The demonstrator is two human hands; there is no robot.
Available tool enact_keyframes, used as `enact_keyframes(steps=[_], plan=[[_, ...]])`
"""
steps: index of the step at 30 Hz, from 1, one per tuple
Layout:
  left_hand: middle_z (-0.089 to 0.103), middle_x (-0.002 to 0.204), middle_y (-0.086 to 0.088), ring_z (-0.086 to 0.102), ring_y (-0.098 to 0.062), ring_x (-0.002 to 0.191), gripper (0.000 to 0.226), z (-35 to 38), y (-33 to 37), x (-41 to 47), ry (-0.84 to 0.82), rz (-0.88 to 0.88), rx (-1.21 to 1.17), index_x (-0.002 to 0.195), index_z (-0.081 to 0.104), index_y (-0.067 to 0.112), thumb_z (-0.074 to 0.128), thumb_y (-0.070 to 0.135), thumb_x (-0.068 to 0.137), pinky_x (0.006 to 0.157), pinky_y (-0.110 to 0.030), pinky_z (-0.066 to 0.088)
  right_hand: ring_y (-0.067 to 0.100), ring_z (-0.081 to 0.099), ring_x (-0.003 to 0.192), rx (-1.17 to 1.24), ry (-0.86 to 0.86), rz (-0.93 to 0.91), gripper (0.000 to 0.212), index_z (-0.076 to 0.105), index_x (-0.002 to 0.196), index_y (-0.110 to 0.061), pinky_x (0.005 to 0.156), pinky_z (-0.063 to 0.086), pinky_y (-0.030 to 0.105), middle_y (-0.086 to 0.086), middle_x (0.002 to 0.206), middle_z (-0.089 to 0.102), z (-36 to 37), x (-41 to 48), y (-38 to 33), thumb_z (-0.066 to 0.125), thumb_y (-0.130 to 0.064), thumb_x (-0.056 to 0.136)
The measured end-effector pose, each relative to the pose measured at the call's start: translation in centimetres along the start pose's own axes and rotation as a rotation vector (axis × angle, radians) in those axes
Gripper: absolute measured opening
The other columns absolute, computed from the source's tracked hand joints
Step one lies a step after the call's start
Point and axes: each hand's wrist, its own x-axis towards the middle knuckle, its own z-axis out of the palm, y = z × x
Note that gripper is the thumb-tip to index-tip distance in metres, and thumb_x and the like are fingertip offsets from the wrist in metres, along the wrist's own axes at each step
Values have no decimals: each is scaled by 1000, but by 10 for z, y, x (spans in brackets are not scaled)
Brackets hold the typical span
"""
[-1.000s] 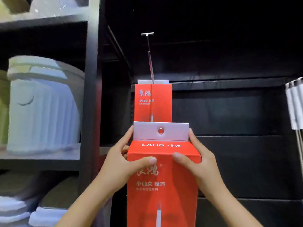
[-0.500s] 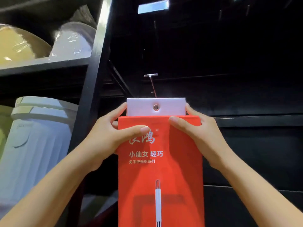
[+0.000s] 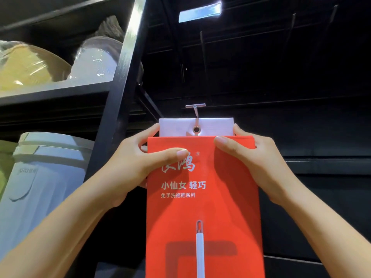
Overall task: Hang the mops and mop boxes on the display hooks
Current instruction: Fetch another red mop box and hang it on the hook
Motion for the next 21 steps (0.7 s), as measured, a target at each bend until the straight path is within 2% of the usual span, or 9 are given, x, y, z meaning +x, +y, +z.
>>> enact_keyframes(steps=[2, 5, 9, 12, 13, 14, 17, 19, 21], plan=[[77, 94, -4, 75, -24, 81, 59, 0, 1, 1, -4, -9, 14, 115, 63, 46, 87, 37, 61, 73, -47, 61, 9, 74, 90, 9, -3, 6, 46, 76, 100, -33, 86, 57, 38, -8, 105, 76, 0, 2, 1, 74, -62, 64], [77, 93, -4, 75, -24, 81, 56, 1, 3, 2, -3, -17, 21, 116, 63, 42, 79, 40, 63, 72, -45, 60, 10, 73, 91, -9, 18, 28, 58, 77, 97, -28, 89, 57, 45, -2, 123, 69, 1, 5, 2, 71, -69, 58], [77, 95, -3, 75, -22, 83, 46, 1, 4, 4, -35, -45, 54, 112, 64, 42, 75, 41, 68, 74, -46, 59, 10, 72, 91, -8, 10, 57, 59, 77, 94, -26, 90, 55, 43, -7, 105, 75, -1, 5, 5, 68, -71, 56], [76, 98, -1, 74, -22, 87, 41, 2, 0, 5, -62, -89, 73, 111, 65, 41, 76, 41, 72, 80, -52, 59, 14, 65, 115, -15, -11, 107, 62, 79, 92, -23, 101, 50, 49, -2, 109, 75, -1, 4, 12, 68, -73, 57], [76, 99, 1, 74, -21, 88, 40, 3, -2, 6, -64, -106, 82, 110, 66, 41, 76, 42, 71, 80, -52, 59, 16, 66, 113, -10, -16, 131, 64, 78, 92, -19, 100, 51, 50, 0, 104, 77, 0, 3, 14, 69, -72, 57], [76, 99, 2, 74, -20, 88, 39, 5, -4, 6, -62, -122, 90, 109, 67, 42, 76, 44, 71, 79, -50, 59, 19, 71, 102, 5, -19, 151, 67, 77, 91, -14, 97, 52, 49, 3, 97, 78, 0, 2, 17, 73, -71, 58], [77, 95, 4, 75, -17, 83, 36, 9, -10, 8, -35, -152, 95, 105, 68, 39, 77, 49, 71, 71, -41, 61, 17, 72, 72, 28, 0, 176, 61, 76, 84, -7, 74, 56, 39, 6, 83, 78, 1, -2, 20, 74, -63, 61], [77, 92, 3, 75, -17, 79, 36, 12, -14, 8, 0, -154, 100, 103, 68, 35, 76, 52, 71, 69, -39, 61, 15, 71, 67, 25, 16, 198, 47, 76, 78, -12, 67, 53, 31, 3, 78, 77, 2, -1, 23, 73, -58, 68], [77, 89, 2, 75, -16, 75, 38, 16, -19, 9, 45, -143, 101, 103, 68, 32, 75, 53, 73, 65, -37, 60, 19, 73, 71, 18, 29, 235, 42, 77, 76, -15, 71, 57, 35, 3, 79, 77, 4, 1, 27, 76, -57, 70]])
